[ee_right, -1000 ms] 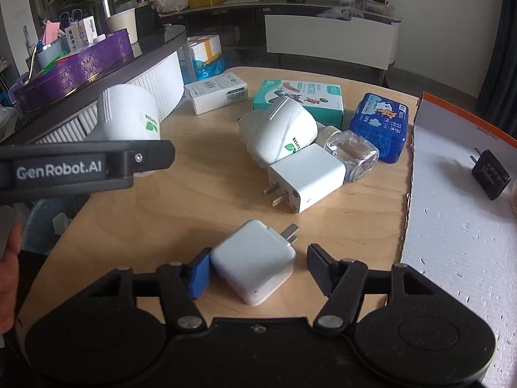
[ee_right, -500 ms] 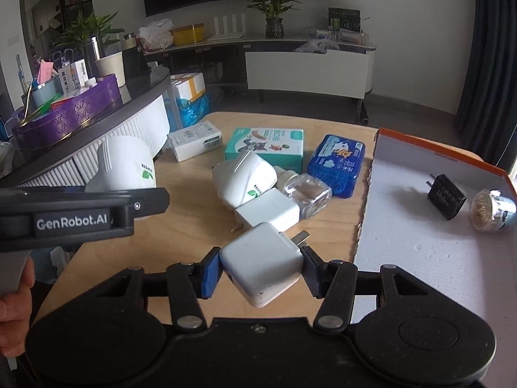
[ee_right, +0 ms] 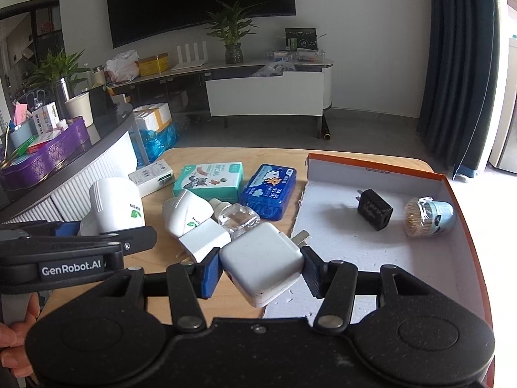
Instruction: Organize rigid objects
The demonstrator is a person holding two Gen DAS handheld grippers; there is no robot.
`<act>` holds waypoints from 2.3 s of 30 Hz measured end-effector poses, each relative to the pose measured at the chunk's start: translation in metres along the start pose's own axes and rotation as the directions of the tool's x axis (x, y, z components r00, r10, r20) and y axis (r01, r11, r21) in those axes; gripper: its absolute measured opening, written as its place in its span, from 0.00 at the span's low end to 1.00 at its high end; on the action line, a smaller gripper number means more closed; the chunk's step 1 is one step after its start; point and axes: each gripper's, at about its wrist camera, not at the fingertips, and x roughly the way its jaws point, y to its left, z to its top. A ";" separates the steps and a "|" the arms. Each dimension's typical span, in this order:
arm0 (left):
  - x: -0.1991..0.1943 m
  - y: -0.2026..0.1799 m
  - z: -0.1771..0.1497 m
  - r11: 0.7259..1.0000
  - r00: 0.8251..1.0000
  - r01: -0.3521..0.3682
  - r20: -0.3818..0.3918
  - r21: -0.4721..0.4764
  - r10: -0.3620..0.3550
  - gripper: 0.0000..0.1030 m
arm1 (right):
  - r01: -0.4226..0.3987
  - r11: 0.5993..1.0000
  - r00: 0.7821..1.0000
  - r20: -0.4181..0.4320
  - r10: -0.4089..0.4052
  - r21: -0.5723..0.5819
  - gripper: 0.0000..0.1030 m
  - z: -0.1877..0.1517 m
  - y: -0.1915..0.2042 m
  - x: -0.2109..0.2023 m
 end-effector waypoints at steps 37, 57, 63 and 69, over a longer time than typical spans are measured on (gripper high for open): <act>0.019 -0.091 0.013 0.983 0.990 0.142 -0.020 0.119 -0.141 0.71 | 0.155 0.975 0.984 0.063 -0.167 0.162 0.62 -0.005 -0.091 -0.051; 0.027 -0.117 0.015 0.969 0.984 0.178 -0.031 0.169 -0.175 0.71 | 0.178 0.963 0.977 0.078 -0.198 0.203 0.62 -0.005 -0.113 -0.058; 0.030 -0.122 0.014 0.967 0.983 0.186 -0.039 0.177 -0.182 0.71 | 0.182 0.961 0.976 0.081 -0.203 0.210 0.62 -0.005 -0.115 -0.057; 0.033 -0.124 0.014 0.965 0.982 0.189 -0.045 0.181 -0.184 0.71 | 0.188 0.958 0.974 0.081 -0.210 0.216 0.62 -0.003 -0.117 -0.055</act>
